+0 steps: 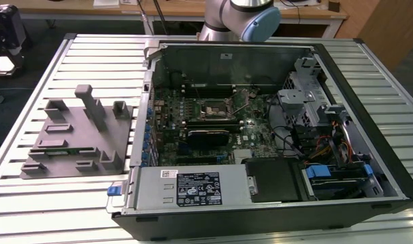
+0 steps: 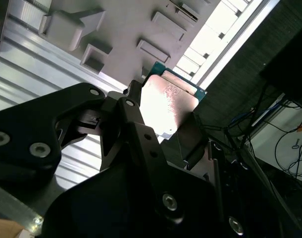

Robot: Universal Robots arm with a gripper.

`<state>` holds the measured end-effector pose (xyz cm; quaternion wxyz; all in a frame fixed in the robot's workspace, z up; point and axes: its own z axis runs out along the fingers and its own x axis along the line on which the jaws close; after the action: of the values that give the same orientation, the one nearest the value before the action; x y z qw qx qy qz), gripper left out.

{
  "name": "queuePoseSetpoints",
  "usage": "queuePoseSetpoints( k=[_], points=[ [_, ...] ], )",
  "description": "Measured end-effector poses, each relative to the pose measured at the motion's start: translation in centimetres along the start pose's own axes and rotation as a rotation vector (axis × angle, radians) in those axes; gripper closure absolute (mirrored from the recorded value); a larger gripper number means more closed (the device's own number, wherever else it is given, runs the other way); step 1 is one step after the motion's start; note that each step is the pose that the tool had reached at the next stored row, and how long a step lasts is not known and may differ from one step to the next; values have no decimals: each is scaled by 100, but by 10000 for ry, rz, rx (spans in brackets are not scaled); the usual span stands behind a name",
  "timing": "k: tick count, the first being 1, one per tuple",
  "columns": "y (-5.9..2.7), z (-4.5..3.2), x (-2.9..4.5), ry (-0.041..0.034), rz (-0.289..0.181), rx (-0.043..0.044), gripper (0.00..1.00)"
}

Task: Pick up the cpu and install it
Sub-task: 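Pick up the cpu and move it towards the insertion slot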

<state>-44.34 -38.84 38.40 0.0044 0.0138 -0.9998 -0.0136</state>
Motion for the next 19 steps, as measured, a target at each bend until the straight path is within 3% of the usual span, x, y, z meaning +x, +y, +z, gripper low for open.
queuePoseSetpoints(
  k=[9,19],
  points=[
    [14,-75,1,-2,1,-1,46],
    [30,-271,2,-3,0,-1,46]
  ],
)
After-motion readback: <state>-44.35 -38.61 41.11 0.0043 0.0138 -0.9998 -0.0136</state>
